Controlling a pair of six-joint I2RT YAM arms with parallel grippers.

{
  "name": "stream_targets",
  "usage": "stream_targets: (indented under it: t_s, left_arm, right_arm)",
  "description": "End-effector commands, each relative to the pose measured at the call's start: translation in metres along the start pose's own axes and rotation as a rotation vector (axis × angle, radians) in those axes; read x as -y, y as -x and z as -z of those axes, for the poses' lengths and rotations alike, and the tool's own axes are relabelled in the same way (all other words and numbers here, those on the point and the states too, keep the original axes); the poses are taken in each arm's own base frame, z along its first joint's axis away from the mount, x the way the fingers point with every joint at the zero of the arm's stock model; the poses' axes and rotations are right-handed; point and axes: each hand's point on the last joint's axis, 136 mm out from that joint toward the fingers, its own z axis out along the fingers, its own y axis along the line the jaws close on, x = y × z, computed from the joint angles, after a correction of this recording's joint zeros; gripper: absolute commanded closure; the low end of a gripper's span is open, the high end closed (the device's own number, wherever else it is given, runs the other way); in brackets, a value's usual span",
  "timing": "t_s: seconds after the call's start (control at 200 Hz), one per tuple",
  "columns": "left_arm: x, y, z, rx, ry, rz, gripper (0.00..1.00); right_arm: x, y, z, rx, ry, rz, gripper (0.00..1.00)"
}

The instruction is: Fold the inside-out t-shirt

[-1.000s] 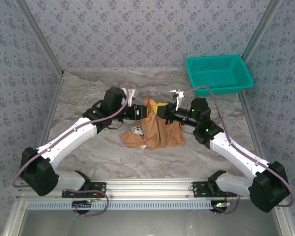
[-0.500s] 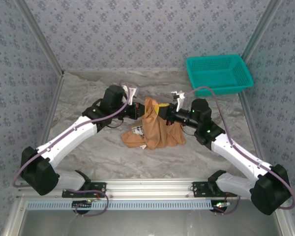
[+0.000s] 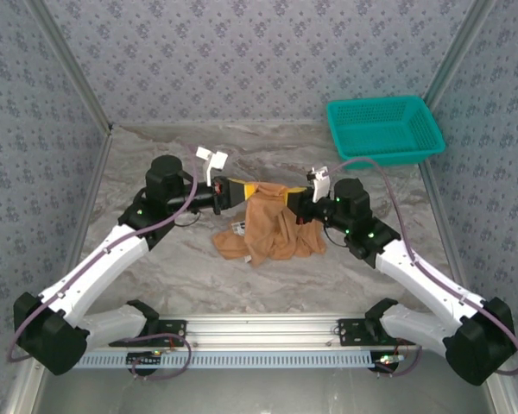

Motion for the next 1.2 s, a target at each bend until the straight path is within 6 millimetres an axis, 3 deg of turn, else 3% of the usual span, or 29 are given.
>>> stream_targets:
  t_s: [0.0, 0.08, 0.2, 0.38, 0.47, 0.625, 0.869, 1.089, 1.194]
  left_arm:
    - [-0.001, -0.003, 0.005, -0.014, 0.013, -0.078, 1.0]
    - [-0.003, -0.007, 0.002, -0.031, 0.013, -0.086, 1.0]
    - [0.002, -0.01, -0.004, -0.061, -0.008, -0.101, 1.0]
    - [0.003, -0.012, -0.007, -0.089, 0.011, -0.119, 1.0]
    - [0.003, -0.012, -0.008, -0.09, 0.01, -0.116, 1.0]
    - [0.002, -0.012, -0.01, -0.095, 0.013, -0.107, 1.0]
    - [0.001, -0.015, -0.011, -0.107, 0.014, -0.1, 1.0]
    - [-0.001, -0.015, -0.012, -0.109, 0.023, -0.099, 1.0]
    - [-0.013, -0.016, -0.011, -0.109, 0.081, -0.094, 1.0]
  right_arm:
    - [-0.022, 0.004, 0.01, 0.028, 0.159, 0.03, 0.96]
    - [-0.028, 0.009, 0.011, 0.04, 0.185, 0.049, 0.83]
    - [-0.028, -0.002, 0.009, -0.037, 0.093, 0.182, 0.65]
    - [-0.036, -0.008, 0.011, -0.093, 0.017, 0.377, 0.5]
    - [-0.035, -0.009, 0.009, -0.101, -0.022, 0.428, 0.48]
    - [-0.034, -0.013, 0.001, -0.131, -0.072, 0.493, 0.48]
    - [-0.028, 0.008, -0.007, -0.069, -0.186, 0.536, 0.61]
    - [-0.028, 0.016, -0.006, -0.057, -0.214, 0.554, 0.82]
    - [-0.033, 0.013, -0.001, -0.077, -0.187, 0.532, 0.93]
